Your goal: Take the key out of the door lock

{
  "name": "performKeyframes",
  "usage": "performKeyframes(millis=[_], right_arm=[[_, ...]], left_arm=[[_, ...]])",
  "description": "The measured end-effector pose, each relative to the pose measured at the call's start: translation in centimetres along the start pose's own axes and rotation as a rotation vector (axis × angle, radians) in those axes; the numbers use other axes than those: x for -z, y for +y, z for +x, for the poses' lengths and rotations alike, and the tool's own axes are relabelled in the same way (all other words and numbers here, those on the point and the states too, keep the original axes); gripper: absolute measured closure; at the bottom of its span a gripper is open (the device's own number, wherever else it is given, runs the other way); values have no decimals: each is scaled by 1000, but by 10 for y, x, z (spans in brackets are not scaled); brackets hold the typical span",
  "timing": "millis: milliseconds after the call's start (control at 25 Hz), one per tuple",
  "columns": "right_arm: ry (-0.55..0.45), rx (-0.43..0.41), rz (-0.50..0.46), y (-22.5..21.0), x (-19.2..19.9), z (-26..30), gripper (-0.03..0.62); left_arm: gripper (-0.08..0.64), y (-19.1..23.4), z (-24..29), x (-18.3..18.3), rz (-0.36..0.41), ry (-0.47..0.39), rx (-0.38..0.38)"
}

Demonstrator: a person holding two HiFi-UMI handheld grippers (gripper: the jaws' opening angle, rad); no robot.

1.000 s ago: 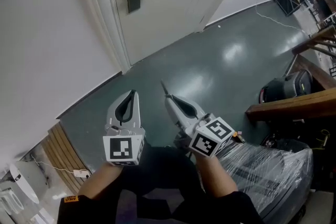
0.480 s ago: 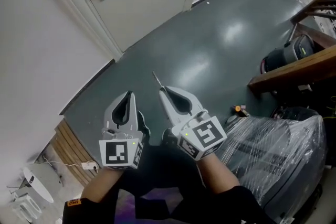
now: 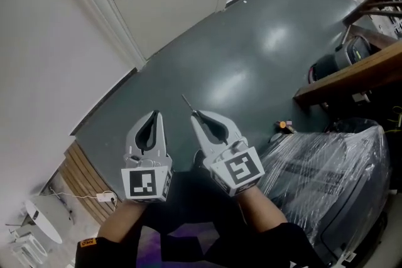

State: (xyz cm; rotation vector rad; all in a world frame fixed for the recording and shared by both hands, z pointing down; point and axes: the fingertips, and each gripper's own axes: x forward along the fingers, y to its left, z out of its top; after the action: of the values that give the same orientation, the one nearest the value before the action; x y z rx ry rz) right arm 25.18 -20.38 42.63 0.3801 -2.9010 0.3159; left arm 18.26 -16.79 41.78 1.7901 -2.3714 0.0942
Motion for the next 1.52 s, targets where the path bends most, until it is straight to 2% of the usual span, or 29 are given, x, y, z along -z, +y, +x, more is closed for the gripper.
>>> performKeyframes(millis=[240,600,1520], right_arm=[[48,69,-48,15,2,5,577],[32,51,-96,29,1,5,578],[6,54,-109,23,-7,3,578]], left_arm=[[541,21,-14,8,-29,-5,-6],[541,26,-15,4,-39,-23,-2],[541,21,-10,0,-32,-27,-3]])
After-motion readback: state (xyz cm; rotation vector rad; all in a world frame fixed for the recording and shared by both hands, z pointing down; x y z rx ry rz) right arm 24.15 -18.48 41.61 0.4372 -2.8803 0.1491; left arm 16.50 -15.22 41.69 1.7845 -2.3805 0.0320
